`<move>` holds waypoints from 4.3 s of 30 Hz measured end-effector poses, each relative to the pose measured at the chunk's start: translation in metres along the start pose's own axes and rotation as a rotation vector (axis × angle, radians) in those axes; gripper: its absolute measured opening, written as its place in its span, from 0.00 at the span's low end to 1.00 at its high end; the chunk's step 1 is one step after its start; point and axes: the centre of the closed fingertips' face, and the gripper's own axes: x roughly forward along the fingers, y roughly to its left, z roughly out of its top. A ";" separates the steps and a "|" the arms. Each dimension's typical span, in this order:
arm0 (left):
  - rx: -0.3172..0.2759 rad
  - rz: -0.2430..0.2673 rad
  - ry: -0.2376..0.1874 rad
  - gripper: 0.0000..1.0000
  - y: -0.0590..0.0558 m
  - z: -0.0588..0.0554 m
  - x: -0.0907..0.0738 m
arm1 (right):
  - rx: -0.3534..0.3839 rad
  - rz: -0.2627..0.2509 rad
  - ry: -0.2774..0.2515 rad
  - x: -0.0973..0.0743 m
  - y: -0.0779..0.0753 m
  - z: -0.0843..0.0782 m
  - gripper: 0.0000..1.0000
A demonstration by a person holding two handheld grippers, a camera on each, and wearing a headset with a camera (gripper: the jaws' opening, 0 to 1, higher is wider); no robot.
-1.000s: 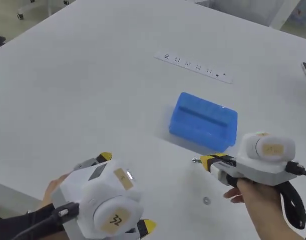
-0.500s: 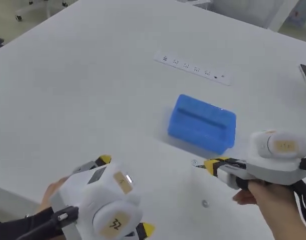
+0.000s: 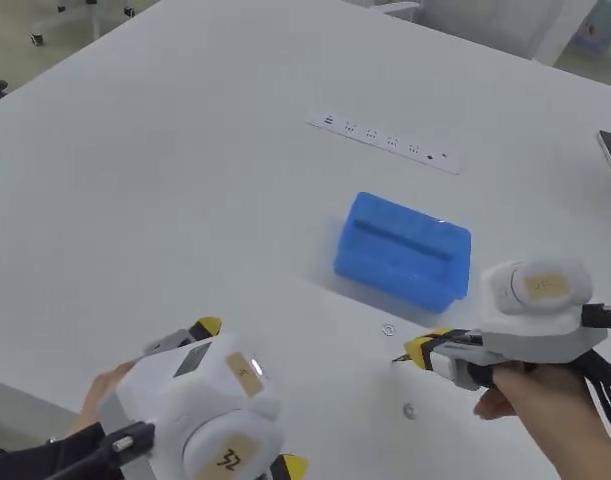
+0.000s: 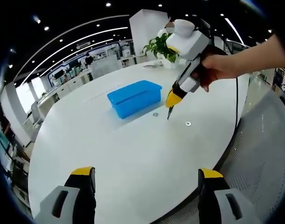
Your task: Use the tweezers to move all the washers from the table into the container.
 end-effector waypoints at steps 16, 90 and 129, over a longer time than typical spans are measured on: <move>-0.003 0.002 0.008 0.93 0.001 -0.001 0.001 | -0.002 -0.032 -0.211 0.001 0.003 0.029 0.03; 0.000 0.011 -0.014 0.93 0.002 0.002 -0.001 | -0.076 -0.049 -0.352 -0.039 -0.007 0.094 0.02; -0.003 -0.005 -0.001 0.93 0.000 0.000 0.000 | 0.053 -0.101 -0.181 0.030 -0.070 0.069 0.03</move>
